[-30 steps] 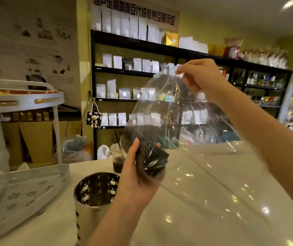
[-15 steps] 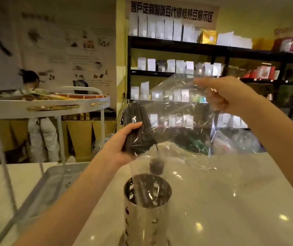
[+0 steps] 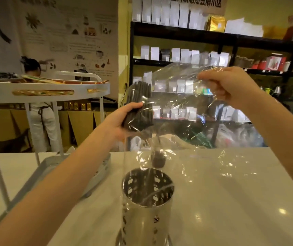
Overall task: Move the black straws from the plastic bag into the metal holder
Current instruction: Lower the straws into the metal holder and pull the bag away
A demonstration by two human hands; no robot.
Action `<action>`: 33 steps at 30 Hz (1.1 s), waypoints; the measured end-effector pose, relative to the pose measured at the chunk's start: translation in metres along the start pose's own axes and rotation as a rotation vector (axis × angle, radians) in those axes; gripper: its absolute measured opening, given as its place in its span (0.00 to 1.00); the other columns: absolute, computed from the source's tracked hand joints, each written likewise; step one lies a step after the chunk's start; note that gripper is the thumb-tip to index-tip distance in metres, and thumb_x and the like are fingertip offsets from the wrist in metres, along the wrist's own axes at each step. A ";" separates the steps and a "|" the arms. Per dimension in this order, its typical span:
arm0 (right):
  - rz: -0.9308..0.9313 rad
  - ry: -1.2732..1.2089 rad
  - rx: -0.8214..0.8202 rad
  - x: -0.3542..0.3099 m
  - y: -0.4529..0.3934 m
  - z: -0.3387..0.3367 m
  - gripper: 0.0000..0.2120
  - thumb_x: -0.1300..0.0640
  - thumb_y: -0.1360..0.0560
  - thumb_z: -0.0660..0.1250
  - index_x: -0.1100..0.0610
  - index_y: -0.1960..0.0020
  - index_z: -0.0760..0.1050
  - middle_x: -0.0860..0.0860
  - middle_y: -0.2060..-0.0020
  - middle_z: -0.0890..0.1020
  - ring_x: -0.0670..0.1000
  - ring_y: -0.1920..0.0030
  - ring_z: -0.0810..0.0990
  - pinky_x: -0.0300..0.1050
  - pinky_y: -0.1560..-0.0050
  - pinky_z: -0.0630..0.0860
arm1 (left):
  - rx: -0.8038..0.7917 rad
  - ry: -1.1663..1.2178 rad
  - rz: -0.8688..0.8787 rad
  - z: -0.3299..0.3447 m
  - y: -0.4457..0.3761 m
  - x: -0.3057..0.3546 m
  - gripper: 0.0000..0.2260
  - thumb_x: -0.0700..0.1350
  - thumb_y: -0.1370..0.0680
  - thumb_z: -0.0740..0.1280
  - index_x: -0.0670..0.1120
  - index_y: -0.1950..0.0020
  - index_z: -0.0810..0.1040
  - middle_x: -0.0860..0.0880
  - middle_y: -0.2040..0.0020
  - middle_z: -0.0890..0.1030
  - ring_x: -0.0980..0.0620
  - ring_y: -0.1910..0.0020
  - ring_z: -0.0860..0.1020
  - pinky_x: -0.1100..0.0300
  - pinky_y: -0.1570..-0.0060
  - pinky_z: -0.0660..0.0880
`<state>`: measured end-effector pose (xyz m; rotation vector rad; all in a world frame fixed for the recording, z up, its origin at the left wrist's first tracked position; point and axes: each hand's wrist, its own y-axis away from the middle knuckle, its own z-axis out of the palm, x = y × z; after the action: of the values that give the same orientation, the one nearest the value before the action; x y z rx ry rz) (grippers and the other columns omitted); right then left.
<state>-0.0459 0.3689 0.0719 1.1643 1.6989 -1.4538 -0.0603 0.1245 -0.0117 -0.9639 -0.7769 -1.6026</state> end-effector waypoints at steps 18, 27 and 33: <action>-0.123 -0.216 0.023 0.043 0.021 0.022 0.06 0.58 0.26 0.66 0.56 0.61 0.77 0.45 0.83 0.66 0.44 0.81 0.59 0.35 0.81 0.54 | 0.014 -0.138 0.128 -0.014 -0.008 -0.034 0.06 0.42 0.28 0.65 0.43 0.53 0.76 0.47 0.63 0.82 0.53 0.66 0.82 0.58 0.64 0.81; -0.019 -0.254 -0.194 0.061 0.043 0.023 0.12 0.54 0.38 0.71 0.55 0.56 0.80 0.45 0.84 0.65 0.44 0.82 0.58 0.32 0.81 0.56 | 0.070 -0.234 0.275 -0.019 0.021 -0.042 0.23 0.44 0.37 0.69 0.43 0.43 0.72 0.47 0.58 0.80 0.54 0.67 0.83 0.62 0.71 0.78; 0.003 -0.249 -0.221 0.063 0.055 0.021 0.11 0.53 0.40 0.70 0.56 0.59 0.83 0.46 0.81 0.69 0.43 0.80 0.62 0.32 0.81 0.59 | 0.091 -0.329 0.425 -0.009 0.035 -0.042 0.17 0.40 0.38 0.71 0.52 0.52 0.74 0.51 0.58 0.83 0.54 0.62 0.83 0.62 0.65 0.79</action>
<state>-0.0255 0.3632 -0.0114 0.8303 1.6338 -1.3100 -0.0230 0.1271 -0.0528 -1.2488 -0.7943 -1.0482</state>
